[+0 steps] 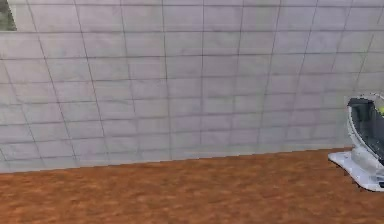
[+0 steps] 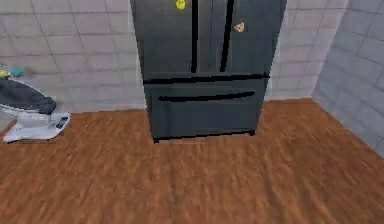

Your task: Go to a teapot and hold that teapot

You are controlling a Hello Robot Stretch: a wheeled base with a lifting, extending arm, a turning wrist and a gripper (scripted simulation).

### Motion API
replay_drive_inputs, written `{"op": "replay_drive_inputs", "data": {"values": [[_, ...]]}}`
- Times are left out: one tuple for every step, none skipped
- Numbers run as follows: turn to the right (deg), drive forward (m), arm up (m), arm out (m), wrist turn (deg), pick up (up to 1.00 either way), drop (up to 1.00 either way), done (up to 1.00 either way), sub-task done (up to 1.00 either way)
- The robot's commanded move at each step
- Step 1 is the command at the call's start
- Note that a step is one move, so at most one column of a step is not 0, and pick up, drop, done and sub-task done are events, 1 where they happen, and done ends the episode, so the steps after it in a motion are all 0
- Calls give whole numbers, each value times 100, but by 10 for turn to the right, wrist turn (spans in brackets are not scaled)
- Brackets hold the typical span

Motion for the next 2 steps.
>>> {"op": "replay_drive_inputs", "data": {"values": [[450,0,0,0,0,0,0,0,0],[270,0,0,0,0,0,0,0,0]]}}
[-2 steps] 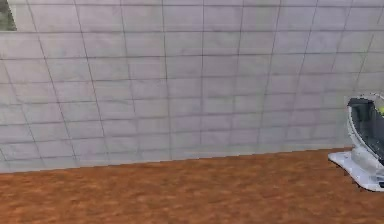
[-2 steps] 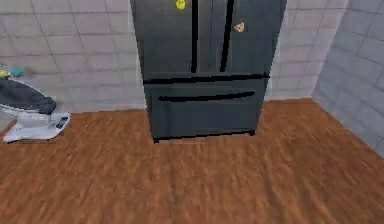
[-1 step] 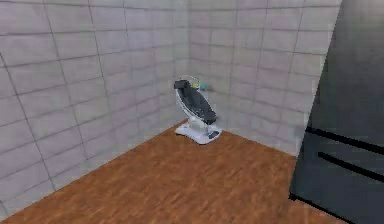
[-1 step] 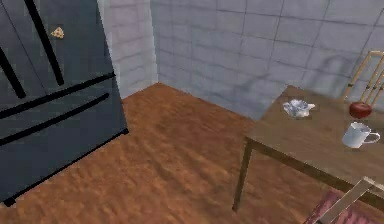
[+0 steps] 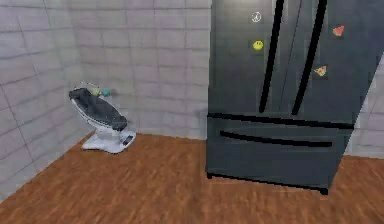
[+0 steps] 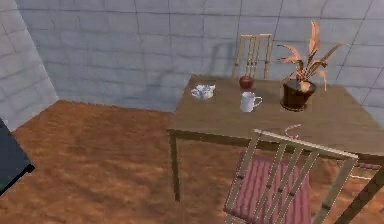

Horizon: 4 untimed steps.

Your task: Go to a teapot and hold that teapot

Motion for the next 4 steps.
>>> {"op": "replay_drive_inputs", "data": {"values": [[450,0,0,0,0,0,0,0,0],[180,0,0,0,0,0,0,0,0],[30,0,0,0,0,0,0,0,0],[0,100,0,0,0,0,0,0,0]]}}
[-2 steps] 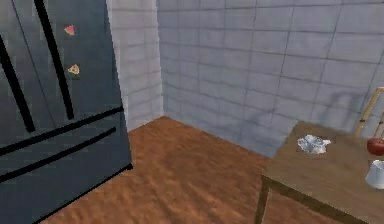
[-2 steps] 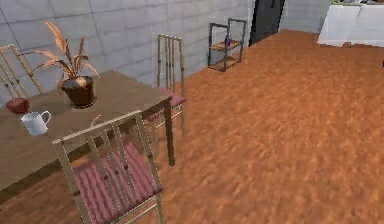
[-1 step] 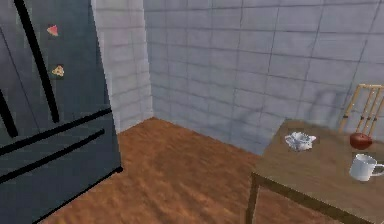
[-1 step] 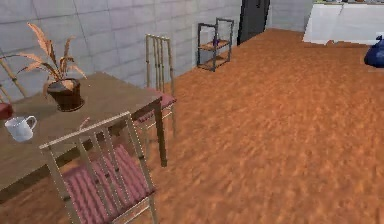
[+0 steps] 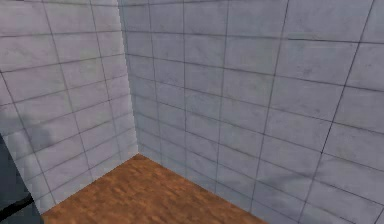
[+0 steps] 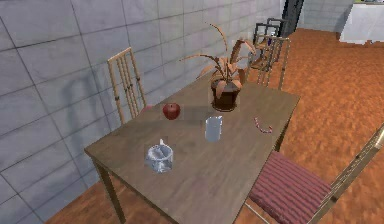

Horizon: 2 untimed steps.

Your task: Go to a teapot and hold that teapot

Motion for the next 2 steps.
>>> {"op": "replay_drive_inputs", "data": {"values": [[0,10,0,0,0,0,0,0,0],[0,0,50,0,0,0,0,0,0]]}}
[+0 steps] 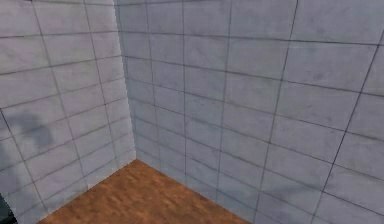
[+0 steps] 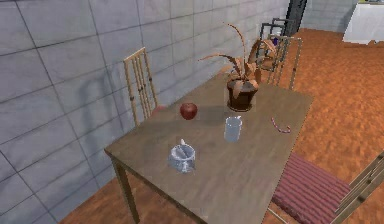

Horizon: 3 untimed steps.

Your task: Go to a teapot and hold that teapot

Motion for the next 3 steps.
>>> {"op": "replay_drive_inputs", "data": {"values": [[0,0,38,0,0,0,0,0,0],[0,0,0,22,0,0,0,0,0],[0,0,0,0,450,0,0,0,0]]}}
